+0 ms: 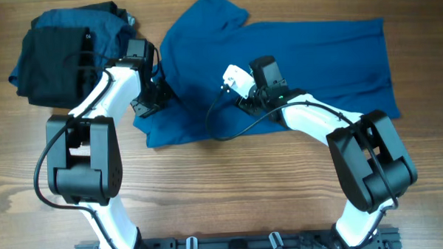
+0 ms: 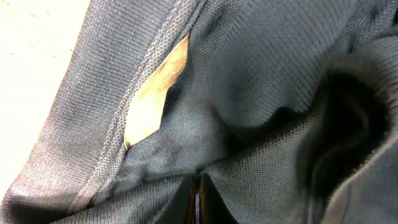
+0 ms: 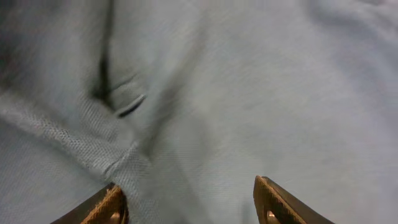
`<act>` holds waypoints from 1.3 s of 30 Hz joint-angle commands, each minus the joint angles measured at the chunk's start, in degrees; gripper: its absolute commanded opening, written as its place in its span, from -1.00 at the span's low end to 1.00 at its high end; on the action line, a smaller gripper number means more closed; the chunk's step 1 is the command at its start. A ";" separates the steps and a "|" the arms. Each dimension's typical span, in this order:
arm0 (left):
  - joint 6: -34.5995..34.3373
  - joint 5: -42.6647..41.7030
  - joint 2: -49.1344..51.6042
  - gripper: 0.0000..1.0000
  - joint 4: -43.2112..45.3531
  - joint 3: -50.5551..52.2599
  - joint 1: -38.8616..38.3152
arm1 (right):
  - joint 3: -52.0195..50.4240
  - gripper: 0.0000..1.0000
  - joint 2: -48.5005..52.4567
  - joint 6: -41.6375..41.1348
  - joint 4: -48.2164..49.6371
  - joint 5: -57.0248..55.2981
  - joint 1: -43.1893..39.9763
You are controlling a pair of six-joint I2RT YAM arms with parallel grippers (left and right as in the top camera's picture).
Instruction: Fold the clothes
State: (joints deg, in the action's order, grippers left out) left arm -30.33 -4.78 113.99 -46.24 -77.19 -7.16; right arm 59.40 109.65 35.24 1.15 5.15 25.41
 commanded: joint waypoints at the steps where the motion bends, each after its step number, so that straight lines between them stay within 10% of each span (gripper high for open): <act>1: 0.04 0.76 0.57 -0.92 0.17 0.48 0.04 | 0.17 0.29 2.40 0.11 2.73 -2.67 0.02; 14: 0.04 0.76 0.57 -0.92 -0.59 0.48 0.04 | 0.61 0.56 7.08 -11.21 29.62 -17.27 -0.07; 27: 0.07 1.20 0.57 -0.92 -0.28 0.48 0.04 | 0.61 0.66 -17.68 -27.06 -9.38 -20.63 -3.63; 30: 0.04 1.20 0.57 -0.92 -0.07 0.48 0.04 | 0.61 0.34 -18.14 -36.02 -19.56 -20.37 -10.62; 34: 0.04 1.20 0.57 -0.92 0.42 0.48 0.04 | 0.59 -0.80 -17.75 -43.28 -28.68 -14.16 -22.95; 39: 0.04 1.18 0.57 -0.92 0.79 0.48 0.04 | 0.48 -0.91 -15.52 -43.15 -27.32 -8.83 -32.37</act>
State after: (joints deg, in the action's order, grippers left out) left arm -30.33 -4.19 114.02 -45.82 -77.10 -7.16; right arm 60.01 91.81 -5.04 -27.31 -9.17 -2.90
